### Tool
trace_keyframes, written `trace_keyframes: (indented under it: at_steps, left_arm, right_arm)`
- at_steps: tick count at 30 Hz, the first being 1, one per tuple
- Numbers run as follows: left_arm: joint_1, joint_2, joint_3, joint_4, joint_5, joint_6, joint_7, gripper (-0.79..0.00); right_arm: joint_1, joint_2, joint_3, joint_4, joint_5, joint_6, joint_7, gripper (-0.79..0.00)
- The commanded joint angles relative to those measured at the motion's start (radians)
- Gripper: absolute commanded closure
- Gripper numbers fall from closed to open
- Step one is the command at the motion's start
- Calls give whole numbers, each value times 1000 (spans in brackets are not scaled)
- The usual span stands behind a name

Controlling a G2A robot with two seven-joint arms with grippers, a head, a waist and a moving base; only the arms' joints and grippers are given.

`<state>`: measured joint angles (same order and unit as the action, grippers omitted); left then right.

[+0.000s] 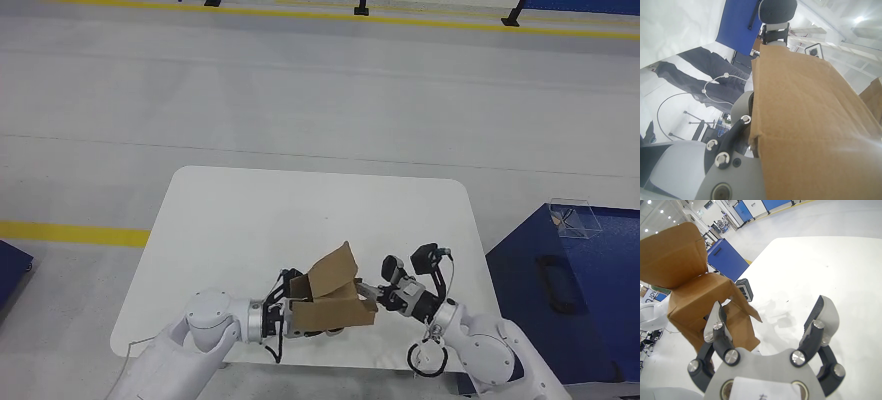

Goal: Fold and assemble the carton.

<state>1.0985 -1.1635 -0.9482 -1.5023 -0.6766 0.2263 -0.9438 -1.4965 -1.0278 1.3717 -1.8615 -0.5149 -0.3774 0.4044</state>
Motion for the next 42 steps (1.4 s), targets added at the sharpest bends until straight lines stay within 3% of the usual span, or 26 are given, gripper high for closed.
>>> trace_keyframes:
  at_steps: [1,7,13,27,42]
  left_arm:
    - [10,-2,-11,3,-14,-37,47,0]
    - [32,-7,-30,11,-12,-126,128,0]
    - [45,-11,-30,0,15,-167,164,0]
    - [49,-20,-13,-4,32,-162,163,0]
    - [56,-27,-16,2,15,-164,143,0]
  right_arm:
    - [-12,2,33,-2,13,4,-18,-785]
    - [-52,11,115,-16,65,-12,20,-785]
    - [-55,6,54,-26,-8,-12,24,-785]
    - [5,-18,-84,-2,-137,65,-71,-785]
    - [-25,-22,-69,11,-149,28,-122,-785]
